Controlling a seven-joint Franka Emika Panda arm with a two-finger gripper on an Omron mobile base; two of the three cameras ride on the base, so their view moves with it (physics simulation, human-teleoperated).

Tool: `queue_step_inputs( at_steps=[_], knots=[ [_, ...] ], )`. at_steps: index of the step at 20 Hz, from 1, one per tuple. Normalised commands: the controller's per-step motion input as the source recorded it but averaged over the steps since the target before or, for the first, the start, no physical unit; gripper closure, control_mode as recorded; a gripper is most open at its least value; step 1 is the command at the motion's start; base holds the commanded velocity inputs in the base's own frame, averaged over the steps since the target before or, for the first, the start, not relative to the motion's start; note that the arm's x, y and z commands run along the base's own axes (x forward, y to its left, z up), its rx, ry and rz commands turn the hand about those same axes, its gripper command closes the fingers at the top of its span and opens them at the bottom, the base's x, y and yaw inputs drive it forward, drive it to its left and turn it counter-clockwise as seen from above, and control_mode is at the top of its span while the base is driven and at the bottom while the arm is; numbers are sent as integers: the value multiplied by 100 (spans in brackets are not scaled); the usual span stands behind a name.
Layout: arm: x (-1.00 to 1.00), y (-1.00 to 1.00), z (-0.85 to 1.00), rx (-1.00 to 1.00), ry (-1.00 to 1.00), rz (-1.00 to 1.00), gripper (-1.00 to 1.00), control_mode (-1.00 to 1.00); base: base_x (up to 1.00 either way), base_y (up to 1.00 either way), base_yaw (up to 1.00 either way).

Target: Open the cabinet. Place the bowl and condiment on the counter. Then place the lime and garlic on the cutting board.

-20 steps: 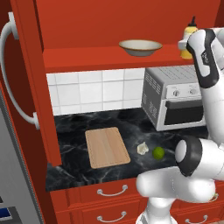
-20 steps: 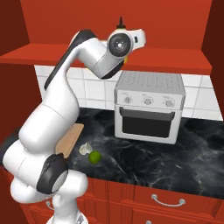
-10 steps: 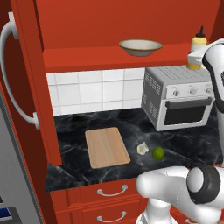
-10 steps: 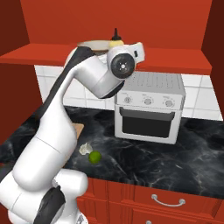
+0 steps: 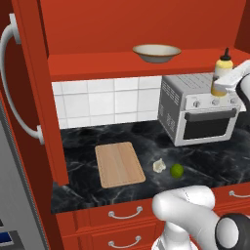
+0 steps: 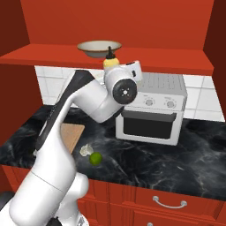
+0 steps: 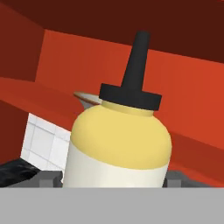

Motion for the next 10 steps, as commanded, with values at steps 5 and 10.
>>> queue_step_inputs(
  at_steps=[5, 10],
  knots=[
    [-8, 4, -30, -3, 0, 3, 100, -100, 0, 0, 0],
    [-6, 1, -43, -2, 1, 0, 100, -100, 0, 0, 0]
  ],
)
